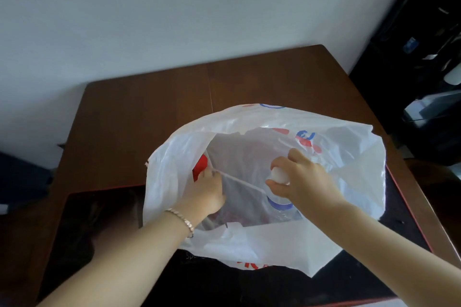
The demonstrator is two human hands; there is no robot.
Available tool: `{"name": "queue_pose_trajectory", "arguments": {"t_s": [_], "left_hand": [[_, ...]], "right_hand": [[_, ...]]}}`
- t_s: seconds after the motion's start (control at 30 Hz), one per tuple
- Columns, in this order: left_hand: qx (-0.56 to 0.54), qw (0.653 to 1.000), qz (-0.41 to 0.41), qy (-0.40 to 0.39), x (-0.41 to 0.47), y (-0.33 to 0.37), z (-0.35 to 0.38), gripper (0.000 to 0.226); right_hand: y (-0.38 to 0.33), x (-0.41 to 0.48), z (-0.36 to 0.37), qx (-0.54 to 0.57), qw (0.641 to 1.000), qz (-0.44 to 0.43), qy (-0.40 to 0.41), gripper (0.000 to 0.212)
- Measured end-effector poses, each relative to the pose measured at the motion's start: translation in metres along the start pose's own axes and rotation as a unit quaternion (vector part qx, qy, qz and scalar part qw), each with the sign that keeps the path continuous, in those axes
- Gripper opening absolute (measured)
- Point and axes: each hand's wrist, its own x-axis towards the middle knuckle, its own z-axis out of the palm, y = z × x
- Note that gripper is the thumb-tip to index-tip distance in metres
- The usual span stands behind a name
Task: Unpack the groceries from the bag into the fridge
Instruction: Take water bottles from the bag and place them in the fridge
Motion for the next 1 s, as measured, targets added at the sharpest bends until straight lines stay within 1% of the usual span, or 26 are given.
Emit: {"name": "queue_pose_trajectory", "arguments": {"t_s": [0.07, 0.17, 0.2, 0.3, 0.37, 0.43, 0.5, 0.53, 0.57, 0.6, 0.63, 0.7, 0.73, 0.83, 0.87, 0.93, 1.0], "left_hand": [[0.009, 0.999, -0.03, 0.012, 0.008, 0.007, 0.009, 0.068], [0.042, 0.988, -0.131, 0.062, 0.01, 0.011, 0.015, 0.074], [0.044, 0.984, -0.154, 0.075, 0.01, 0.011, 0.015, 0.074], [0.038, 0.977, -0.173, 0.116, 0.012, 0.009, 0.017, 0.07], [0.014, 0.978, -0.163, 0.126, 0.009, 0.02, 0.017, 0.07], [-0.034, 0.987, -0.09, 0.13, 0.003, 0.039, 0.021, 0.064], [-0.074, 0.982, -0.021, 0.174, 0.0, 0.048, 0.021, 0.06], [-0.071, 0.978, -0.014, 0.197, 0.002, 0.047, 0.018, 0.062], [-0.062, 0.977, -0.024, 0.203, 0.007, 0.043, 0.015, 0.067], [-0.061, 0.979, -0.045, 0.191, 0.014, 0.039, 0.015, 0.075], [-0.079, 0.982, -0.069, 0.16, 0.02, 0.036, 0.015, 0.084], [-0.161, 0.98, -0.089, 0.078, 0.026, 0.036, 0.017, 0.097], [-0.186, 0.977, -0.088, 0.058, 0.026, 0.04, 0.018, 0.099], [-0.195, 0.977, -0.082, 0.03, 0.025, 0.044, 0.023, 0.103], [-0.197, 0.978, -0.072, 0.008, 0.024, 0.042, 0.024, 0.103], [-0.192, 0.979, -0.043, -0.062, 0.019, 0.036, 0.026, 0.1], [-0.179, 0.975, -0.034, -0.128, 0.009, 0.035, 0.034, 0.094]], "right_hand": [[-0.001, 0.002, 0.002, 0.016, 1.0, 0.0, 0.012, 0.035], [0.003, 0.006, 0.001, 0.026, 0.999, 0.023, 0.032, 0.033], [0.005, 0.007, 0.0, 0.03, 0.998, 0.031, 0.035, 0.033], [0.007, 0.009, 0.002, 0.059, 0.996, 0.046, 0.047, 0.031], [0.006, 0.011, 0.004, 0.07, 0.995, 0.047, 0.06, 0.031], [0.007, 0.014, 0.006, 0.064, 0.994, 0.041, 0.074, 0.032], [0.008, 0.016, 0.007, 0.065, 0.994, 0.037, 0.083, 0.032], [0.009, 0.017, 0.008, 0.07, 0.993, 0.04, 0.087, 0.032], [0.01, 0.018, 0.008, 0.073, 0.992, 0.043, 0.091, 0.032], [0.012, 0.018, 0.009, 0.077, 0.992, 0.045, 0.095, 0.032], [0.013, 0.017, 0.01, 0.08, 0.991, 0.046, 0.099, 0.032], [0.015, 0.015, 0.011, 0.084, 0.989, 0.046, 0.113, 0.03], [0.017, 0.012, 0.011, 0.084, 0.988, 0.045, 0.12, 0.03], [0.021, 0.001, 0.013, 0.089, 0.988, 0.039, 0.121, 0.029], [0.023, -0.004, 0.013, 0.093, 0.988, 0.038, 0.119, 0.029], [0.027, -0.011, 0.013, 0.108, 0.986, 0.035, 0.124, 0.027], [0.031, -0.017, 0.015, 0.116, 0.984, 0.03, 0.132, 0.026]]}}
